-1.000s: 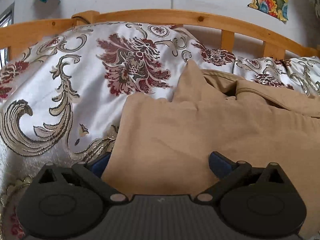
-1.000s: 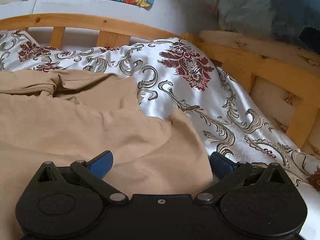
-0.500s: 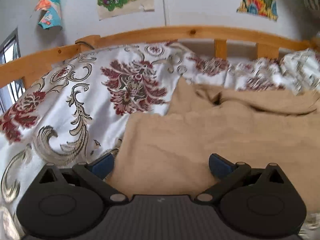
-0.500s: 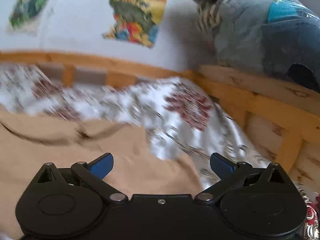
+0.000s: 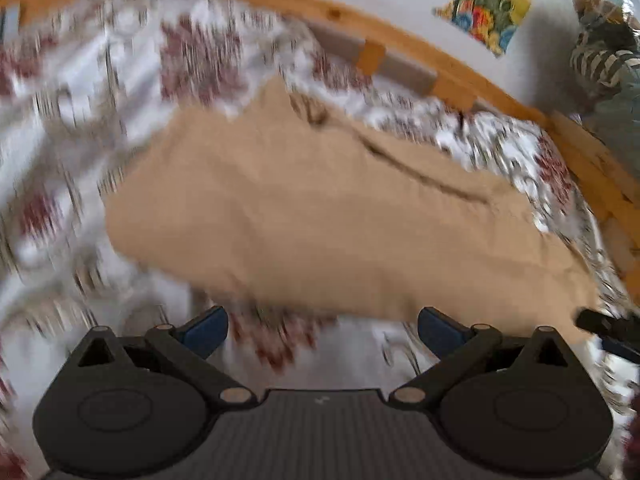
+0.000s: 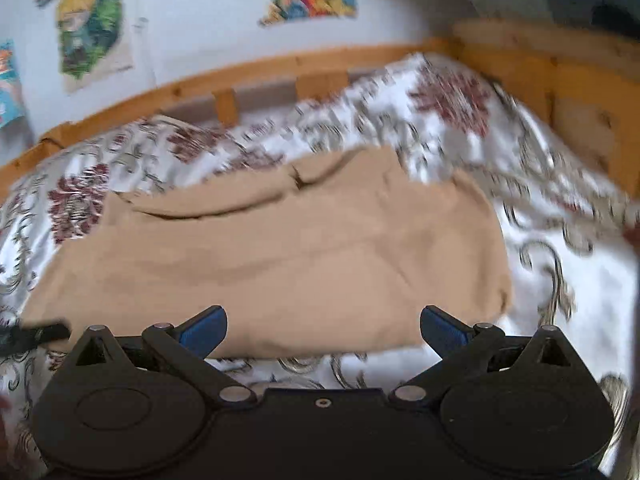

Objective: Fold large clothes

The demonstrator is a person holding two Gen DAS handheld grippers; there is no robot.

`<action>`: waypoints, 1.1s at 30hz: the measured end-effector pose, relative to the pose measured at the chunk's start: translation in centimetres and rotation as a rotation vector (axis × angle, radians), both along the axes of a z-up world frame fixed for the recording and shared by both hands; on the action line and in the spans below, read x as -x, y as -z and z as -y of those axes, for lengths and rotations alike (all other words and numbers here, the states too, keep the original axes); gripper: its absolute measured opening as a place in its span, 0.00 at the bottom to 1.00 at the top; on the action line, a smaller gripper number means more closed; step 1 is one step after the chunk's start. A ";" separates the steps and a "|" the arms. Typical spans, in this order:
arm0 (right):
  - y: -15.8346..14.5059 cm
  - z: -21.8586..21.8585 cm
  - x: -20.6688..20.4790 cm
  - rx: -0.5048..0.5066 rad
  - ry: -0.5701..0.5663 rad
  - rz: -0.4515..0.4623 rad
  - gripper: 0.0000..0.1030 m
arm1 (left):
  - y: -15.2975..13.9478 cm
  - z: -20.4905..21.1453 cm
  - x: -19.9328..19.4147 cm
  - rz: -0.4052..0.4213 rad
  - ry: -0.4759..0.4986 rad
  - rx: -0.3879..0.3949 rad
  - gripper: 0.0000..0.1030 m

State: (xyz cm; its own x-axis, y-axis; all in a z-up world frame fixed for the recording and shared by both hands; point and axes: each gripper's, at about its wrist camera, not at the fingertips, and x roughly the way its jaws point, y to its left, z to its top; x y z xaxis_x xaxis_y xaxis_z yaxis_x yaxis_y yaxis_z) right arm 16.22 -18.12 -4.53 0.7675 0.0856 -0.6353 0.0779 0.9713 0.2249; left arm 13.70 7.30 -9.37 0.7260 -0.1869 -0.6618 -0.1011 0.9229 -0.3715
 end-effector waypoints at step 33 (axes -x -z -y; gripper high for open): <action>-1.0 9.5 6.9 -0.294 0.403 0.053 0.00 | -1.8 -9.3 0.7 0.053 -0.496 0.212 0.01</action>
State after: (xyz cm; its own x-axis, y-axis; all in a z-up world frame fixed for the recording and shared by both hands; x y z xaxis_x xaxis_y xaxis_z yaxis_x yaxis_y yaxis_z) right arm 9.28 -27.64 -3.55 0.8071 -0.0548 -0.5879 0.4150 0.7610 0.4987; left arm 12.96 16.63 -7.53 0.7922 0.0608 -0.6072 -0.4816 0.6733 -0.5610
